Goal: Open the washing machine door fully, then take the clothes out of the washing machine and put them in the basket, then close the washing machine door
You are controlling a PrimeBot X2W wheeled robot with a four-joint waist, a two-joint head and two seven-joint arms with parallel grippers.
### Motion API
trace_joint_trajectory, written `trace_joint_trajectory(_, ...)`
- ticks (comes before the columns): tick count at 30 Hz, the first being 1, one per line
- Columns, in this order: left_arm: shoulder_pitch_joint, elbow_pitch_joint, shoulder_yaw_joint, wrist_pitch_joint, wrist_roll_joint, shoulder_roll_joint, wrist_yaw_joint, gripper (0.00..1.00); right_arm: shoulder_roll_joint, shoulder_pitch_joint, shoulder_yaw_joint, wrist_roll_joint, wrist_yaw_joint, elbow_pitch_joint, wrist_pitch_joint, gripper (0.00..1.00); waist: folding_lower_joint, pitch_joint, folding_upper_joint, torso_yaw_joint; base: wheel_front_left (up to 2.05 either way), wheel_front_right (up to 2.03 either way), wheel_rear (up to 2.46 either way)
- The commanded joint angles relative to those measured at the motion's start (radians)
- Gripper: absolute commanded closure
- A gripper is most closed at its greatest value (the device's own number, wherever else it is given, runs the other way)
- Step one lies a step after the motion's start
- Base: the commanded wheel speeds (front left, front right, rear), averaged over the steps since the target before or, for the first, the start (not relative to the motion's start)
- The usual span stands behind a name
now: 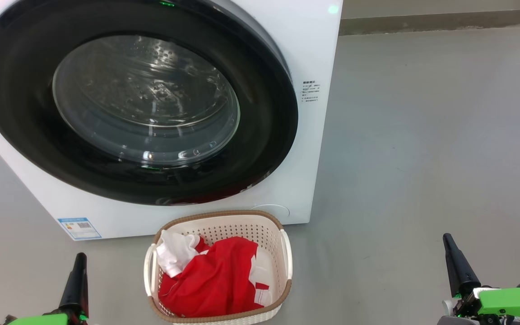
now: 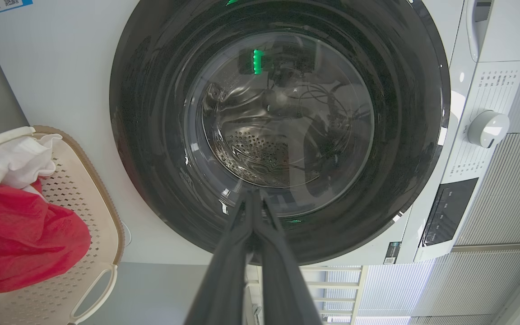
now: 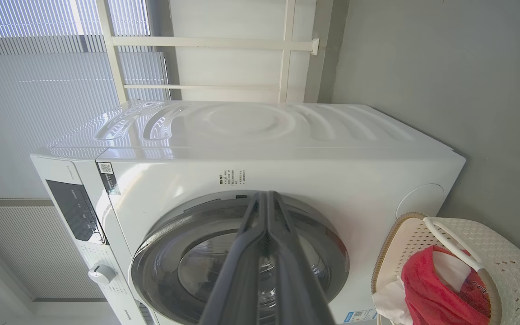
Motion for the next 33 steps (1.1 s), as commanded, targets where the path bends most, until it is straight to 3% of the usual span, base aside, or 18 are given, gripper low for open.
trace_joint_trajectory(1, -0.038, -0.019, 0.026, 0.006, -0.004, 0.021, -0.003, 1.00, -0.004, -0.041, 0.024, 0.004, -0.001, -0.030, 0.008, 1.00, 0.0000, 0.000, 0.0000, 0.000, 0.00, 0.00, 0.00)
trace_joint_trajectory(33, -0.038, -0.019, 0.026, 0.006, -0.004, 0.021, -0.003, 1.00, -0.004, -0.041, 0.024, 0.004, -0.001, -0.030, 0.008, 1.00, 0.0000, 0.000, 0.0000, 0.000, 0.00, 0.00, 0.00)
